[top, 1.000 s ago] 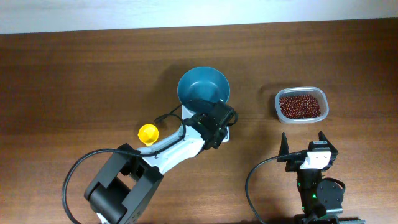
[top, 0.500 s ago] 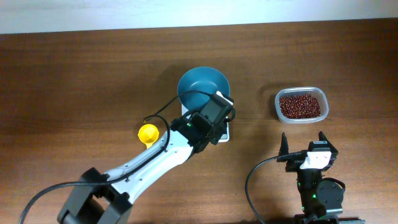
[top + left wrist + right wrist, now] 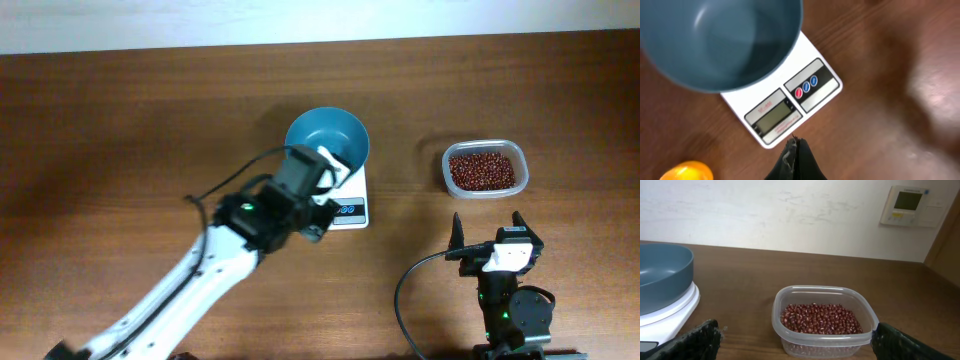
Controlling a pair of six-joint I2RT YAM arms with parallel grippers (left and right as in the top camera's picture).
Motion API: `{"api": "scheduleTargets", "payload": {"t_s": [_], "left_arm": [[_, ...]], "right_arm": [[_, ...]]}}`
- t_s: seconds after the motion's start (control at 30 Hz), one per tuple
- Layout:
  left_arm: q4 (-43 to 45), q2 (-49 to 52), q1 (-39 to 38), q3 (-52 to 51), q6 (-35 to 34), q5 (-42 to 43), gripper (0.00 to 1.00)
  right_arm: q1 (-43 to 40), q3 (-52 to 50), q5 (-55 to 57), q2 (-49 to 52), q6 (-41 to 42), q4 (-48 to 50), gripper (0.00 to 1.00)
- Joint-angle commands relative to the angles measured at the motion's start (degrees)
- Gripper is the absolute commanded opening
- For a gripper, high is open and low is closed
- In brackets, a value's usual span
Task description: Scoop item into bowl and weigh 50g on scale
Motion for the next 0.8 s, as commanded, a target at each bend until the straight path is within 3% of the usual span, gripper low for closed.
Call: {"api": "scheduleTargets", "payload": {"t_s": [0.0,0.23,0.47,0.67,0.77], "left_arm": [[-2.8,-4.6,4.8,0.2,1.2,9.8,0.00],[-3.0,-8.0,8.1,0.2,-8.7,11.1,0.00],[-3.0,-7.9,8.1,0.2,-8.8,10.6,0.00],[-3.0,-5.1,8.1,0.2,-4.1,10.6,0.00],[-3.0,0.3,8.1,0.2,3.0,14.5,0.00]], "right_arm": [[0.3,-0.3,1.1,-0.5,0.4,-0.3,0.99],[0.3,-0.3,1.1,-0.5,0.4,-0.3,0.99],[0.3,-0.3,1.1,-0.5,0.4,-0.3,0.99],[0.3,-0.3,1.1,-0.5,0.4,-0.3,0.99],[0.3,-0.3,1.1,-0.5,0.4,-0.3,0.99]]}}
